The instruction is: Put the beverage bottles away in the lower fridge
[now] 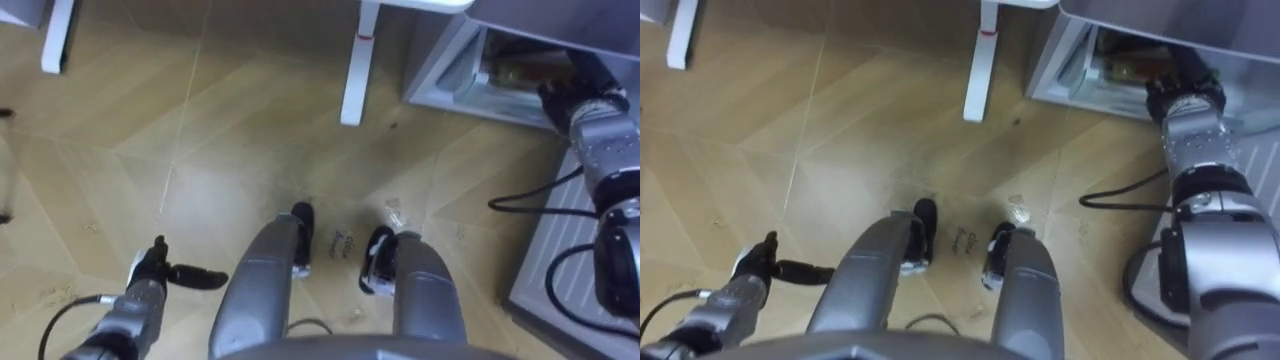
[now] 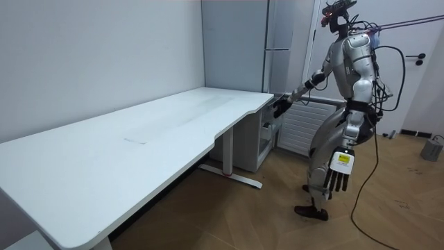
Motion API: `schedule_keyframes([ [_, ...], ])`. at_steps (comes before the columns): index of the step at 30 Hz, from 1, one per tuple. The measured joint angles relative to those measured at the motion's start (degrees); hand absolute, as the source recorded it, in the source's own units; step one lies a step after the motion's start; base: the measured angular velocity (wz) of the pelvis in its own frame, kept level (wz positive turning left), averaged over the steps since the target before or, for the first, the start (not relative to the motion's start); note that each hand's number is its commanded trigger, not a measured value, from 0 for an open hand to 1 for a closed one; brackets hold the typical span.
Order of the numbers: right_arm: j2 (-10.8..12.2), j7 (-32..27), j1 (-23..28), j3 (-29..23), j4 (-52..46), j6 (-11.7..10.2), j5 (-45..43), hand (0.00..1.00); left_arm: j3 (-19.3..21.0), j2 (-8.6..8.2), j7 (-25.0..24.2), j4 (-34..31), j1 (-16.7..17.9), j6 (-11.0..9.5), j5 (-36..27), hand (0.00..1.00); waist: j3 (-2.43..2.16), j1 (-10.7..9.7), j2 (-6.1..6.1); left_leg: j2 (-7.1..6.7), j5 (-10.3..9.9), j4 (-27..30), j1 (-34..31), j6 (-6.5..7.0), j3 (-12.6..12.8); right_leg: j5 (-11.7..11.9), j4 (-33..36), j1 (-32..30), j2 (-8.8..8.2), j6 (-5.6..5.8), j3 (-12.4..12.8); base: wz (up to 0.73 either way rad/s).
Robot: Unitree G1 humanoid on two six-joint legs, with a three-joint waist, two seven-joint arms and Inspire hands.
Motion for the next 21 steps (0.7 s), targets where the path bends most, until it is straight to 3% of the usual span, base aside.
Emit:
schedule_keyframes([
  [6, -0.01, 0.96, 2.82, -0.25, -0.78, -0.26, 0.36, 0.0, 1.89, -0.06, -0.27, -0.79, 1.04, -0.03, 0.06, 0.0, -0.2, -0.04, -0.04, 0.04, -0.53, -0.14, 1.99, 0.25, 0.29, -0.01, -0.48, 1.96, 0.26, 0.46, 0.58, -0.03],
  [9, -0.01, 0.92, 4.43, -0.37, -0.79, -0.8, 0.95, 0.0, 2.34, -0.06, -0.09, -1.16, 1.6, -0.17, 0.01, 0.0, -0.71, -0.14, -0.08, -0.02, -0.52, -1.13, 3.97, 0.28, 0.73, 0.16, -1.4, 3.72, 0.19, 0.66, 0.57, -0.07],
  [10, -0.01, 0.9, 4.83, -0.37, -0.79, -0.83, 1.0, 0.0, 2.34, -0.06, -0.05, -1.15, 1.57, -0.18, 0.01, 0.0, -1.17, -0.13, -0.02, 0.03, -0.53, -1.37, 4.45, 0.29, 0.89, 0.27, -1.68, 4.13, 0.17, 0.67, 0.56, -0.08],
  [13, 0.0, 0.86, 5.65, -0.39, -0.85, -0.93, 0.92, 0.0, 2.37, -0.05, 0.25, -1.16, 1.52, -0.59, -0.03, 0.0, -1.45, -0.35, -0.04, 0.08, -0.5, -2.08, 5.86, 0.35, 1.22, 0.64, -2.51, 5.35, 0.14, 0.71, 0.58, -0.08],
  [21, 0.22, 0.84, 10.89, -0.77, -0.94, -2.25, 0.7, 0.0, 3.95, -0.17, -0.31, -1.11, 1.67, -0.51, 0.18, 0.0, -1.86, -0.5, 0.19, 1.56, -0.34, -5.43, 9.84, 0.56, 1.65, 3.47, -9.59, 10.5, 2.66, 1.34, 1.12, -0.1],
])
